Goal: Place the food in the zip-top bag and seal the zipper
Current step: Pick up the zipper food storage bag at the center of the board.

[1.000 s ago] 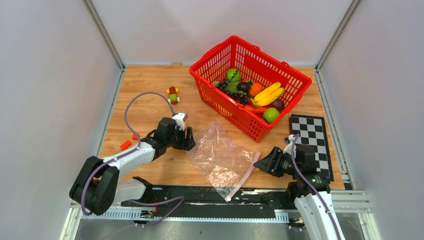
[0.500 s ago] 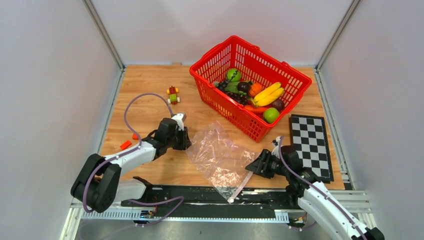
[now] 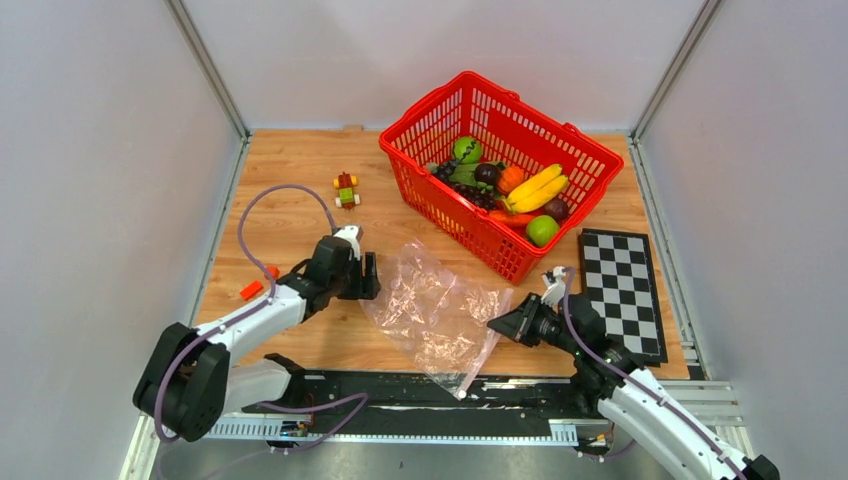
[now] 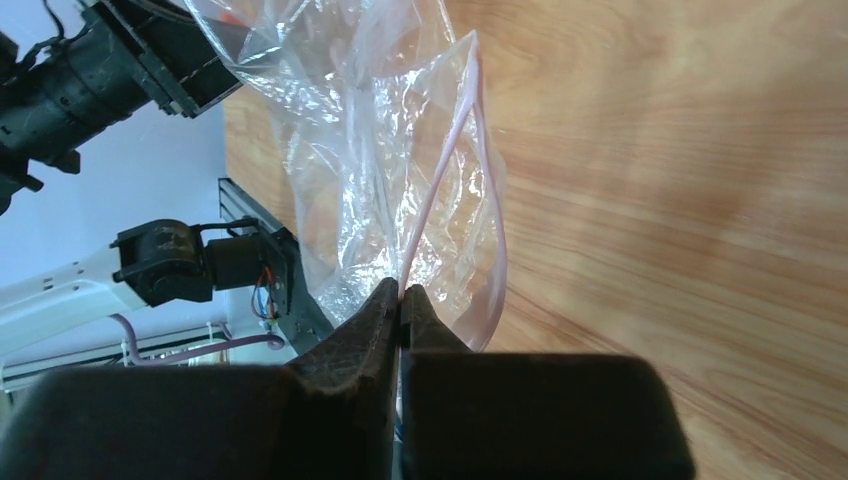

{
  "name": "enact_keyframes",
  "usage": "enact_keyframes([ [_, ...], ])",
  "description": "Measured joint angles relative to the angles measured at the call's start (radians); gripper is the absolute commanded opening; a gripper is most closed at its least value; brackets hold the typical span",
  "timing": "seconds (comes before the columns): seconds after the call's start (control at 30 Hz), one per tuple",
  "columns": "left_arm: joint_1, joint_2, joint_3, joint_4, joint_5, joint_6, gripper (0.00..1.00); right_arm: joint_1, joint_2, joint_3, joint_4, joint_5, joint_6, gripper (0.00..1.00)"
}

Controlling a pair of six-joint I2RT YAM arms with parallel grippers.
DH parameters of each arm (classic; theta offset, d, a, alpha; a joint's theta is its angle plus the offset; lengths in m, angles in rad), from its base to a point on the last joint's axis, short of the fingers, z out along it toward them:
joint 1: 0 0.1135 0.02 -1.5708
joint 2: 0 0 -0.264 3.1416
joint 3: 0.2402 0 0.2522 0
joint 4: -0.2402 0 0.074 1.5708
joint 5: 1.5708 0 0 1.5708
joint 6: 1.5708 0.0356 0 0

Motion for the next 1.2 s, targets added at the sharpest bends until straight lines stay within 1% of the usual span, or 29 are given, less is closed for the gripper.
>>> enact_keyframes([
  [0.03, 0.0, -0.01, 0.01, -0.021, -0.014, -0.003, 0.88, 0.016, -0.008, 0.009, -0.002, 0.014, 0.0, 0.0],
  [0.07, 0.0, -0.025, 0.024, -0.044, -0.031, -0.004, 0.91, 0.036, -0.015, 0.022, -0.003, 0.031, 0.001, 0.0],
  [0.17, 0.0, -0.081, 0.056, -0.097, -0.062, 0.001, 0.95, 0.098, -0.018, 0.062, -0.012, 0.083, -0.001, 0.0],
  [0.37, 0.0, -0.275, 0.114, -0.175, -0.095, 0.017, 0.96, 0.285, 0.071, 0.214, -0.025, 0.233, -0.036, 0.0],
  [0.47, 0.0, -0.374, 0.142, -0.208, -0.093, 0.032, 0.95, 0.377, 0.161, 0.317, -0.05, 0.321, -0.074, 0.0],
  [0.53, 0.0, -0.425, 0.158, -0.22, -0.079, 0.043, 0.95, 0.412, 0.248, 0.394, -0.06, 0.359, -0.111, 0.0],
  [0.7, 0.0, -0.517, 0.187, -0.237, -0.003, 0.06, 0.94, 0.422, 0.472, 0.595, -0.07, 0.428, -0.206, 0.0],
  [0.83, 0.0, -0.555, 0.192, -0.237, 0.071, 0.061, 0.92, 0.422, 0.589, 0.697, -0.068, 0.454, -0.258, 0.0],
  [1.0, -0.002, -0.566, 0.192, -0.236, 0.165, 0.06, 0.88, 0.422, 0.722, 0.803, -0.045, 0.462, -0.301, 0.0],
  [1.1, -0.014, -0.568, 0.192, -0.235, 0.199, 0.06, 0.86, 0.421, 0.798, 0.876, -0.052, 0.462, -0.321, 0.0],
  [1.2, -0.047, -0.568, 0.192, -0.225, 0.214, 0.056, 0.86, 0.42, 0.871, 0.964, -0.065, 0.461, -0.332, 0.0],
])
